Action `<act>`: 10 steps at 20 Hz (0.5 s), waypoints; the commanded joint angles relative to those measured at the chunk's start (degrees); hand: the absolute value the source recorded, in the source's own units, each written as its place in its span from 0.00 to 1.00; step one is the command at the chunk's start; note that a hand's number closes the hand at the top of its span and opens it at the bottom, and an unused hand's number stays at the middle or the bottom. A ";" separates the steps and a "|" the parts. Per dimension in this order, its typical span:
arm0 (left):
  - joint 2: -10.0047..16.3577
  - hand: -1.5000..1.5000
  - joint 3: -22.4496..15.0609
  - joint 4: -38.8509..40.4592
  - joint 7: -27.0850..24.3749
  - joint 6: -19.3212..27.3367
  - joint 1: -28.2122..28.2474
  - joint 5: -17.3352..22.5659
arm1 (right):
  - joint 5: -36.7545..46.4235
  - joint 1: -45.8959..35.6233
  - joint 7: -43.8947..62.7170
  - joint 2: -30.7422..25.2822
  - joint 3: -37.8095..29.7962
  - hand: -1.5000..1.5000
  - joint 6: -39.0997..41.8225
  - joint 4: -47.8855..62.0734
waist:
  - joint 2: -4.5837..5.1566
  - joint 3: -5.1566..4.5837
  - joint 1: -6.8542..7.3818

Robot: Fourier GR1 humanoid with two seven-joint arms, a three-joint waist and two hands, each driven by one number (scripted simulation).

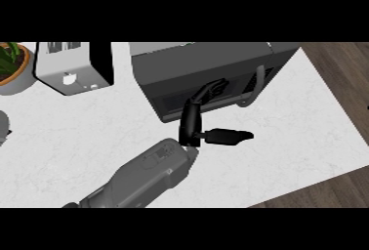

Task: Pick up the milk, place it into the microwave and close the microwave

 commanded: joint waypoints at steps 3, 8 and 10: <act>0.04 0.00 3.86 4.36 -0.78 0.78 -3.85 2.46 | -8.33 -0.10 2.22 4.25 1.37 0.00 5.16 4.23 | 0.78 -0.13 0.47; 0.04 0.00 3.84 5.15 -1.91 0.20 -4.42 3.79 | -11.58 -1.30 3.99 3.46 0.76 0.00 7.53 6.75 | 0.74 -0.16 0.29; 0.04 0.00 3.08 5.44 -2.59 -0.11 -4.15 3.93 | -12.43 -1.91 4.60 3.21 0.48 0.00 7.84 7.83 | 1.09 -0.11 0.24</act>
